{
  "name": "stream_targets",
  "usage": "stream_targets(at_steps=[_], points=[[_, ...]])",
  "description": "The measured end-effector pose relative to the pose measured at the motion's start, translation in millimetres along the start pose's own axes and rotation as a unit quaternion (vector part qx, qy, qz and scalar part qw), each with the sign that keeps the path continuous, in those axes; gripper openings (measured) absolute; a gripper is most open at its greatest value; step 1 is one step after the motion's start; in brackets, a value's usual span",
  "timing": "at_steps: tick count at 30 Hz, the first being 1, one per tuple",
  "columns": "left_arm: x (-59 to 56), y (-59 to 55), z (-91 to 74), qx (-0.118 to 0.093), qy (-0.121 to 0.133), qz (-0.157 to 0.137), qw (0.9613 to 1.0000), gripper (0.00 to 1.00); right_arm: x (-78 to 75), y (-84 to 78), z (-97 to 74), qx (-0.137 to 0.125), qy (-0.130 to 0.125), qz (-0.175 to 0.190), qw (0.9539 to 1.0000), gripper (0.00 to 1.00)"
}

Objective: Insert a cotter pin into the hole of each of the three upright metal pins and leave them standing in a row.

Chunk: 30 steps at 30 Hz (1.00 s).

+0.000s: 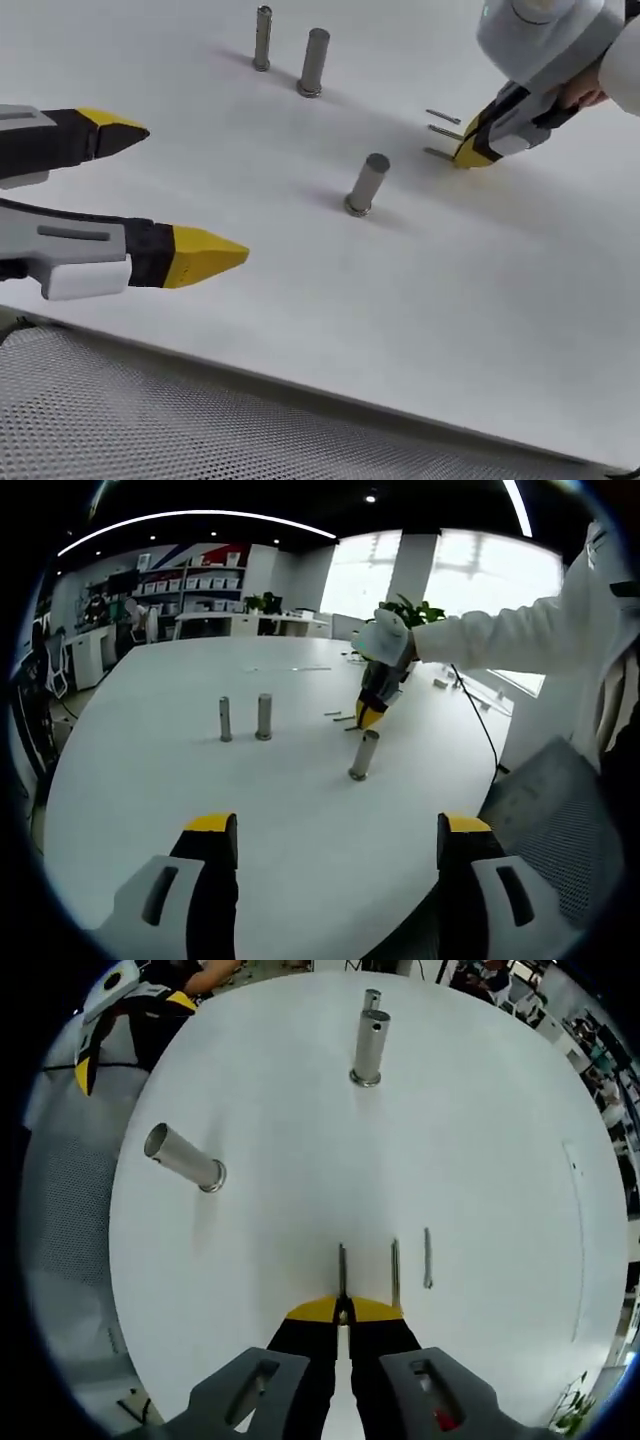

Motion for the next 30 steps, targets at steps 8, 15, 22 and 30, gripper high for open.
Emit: stream_targets(at_steps=[8, 15, 22, 30], points=[[-1.2, -1.2, 1.1, 0.005, -0.004, 0.002, 1.0000, 0.80, -3.2, 4.4, 0.7, 0.021, 0.006, -0.015, 0.9997, 0.00], [-0.8, -6.7, 2.8, 0.004, -0.008, -0.012, 0.9999, 0.80, -4.6, 3.3, 2.0, 0.018, 0.017, -0.012, 0.9996, 0.00], [-2.0, -6.7, 3.9, 0.005, -0.013, -0.015, 0.9998, 0.79, -5.0, 5.8, 3.0, 0.025, 0.013, -0.018, 0.9994, 0.00], [-4.3, -7.1, 8.2, 0.031, -0.024, -0.009, 0.9992, 0.78, -2.1, 7.8, 3.7, 0.037, 0.006, 0.000, 0.9993, 0.00]])
Point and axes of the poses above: the centre of the closed fingertips' face, and the gripper's own axes: z roughly forward along the fingers, x roughly to its left, y roughly out of its top, the point moved 9 cm from there along -z, roughly backward along the fingers, and after that the axes turned 2 degrees about y, right-handed, at the moved point
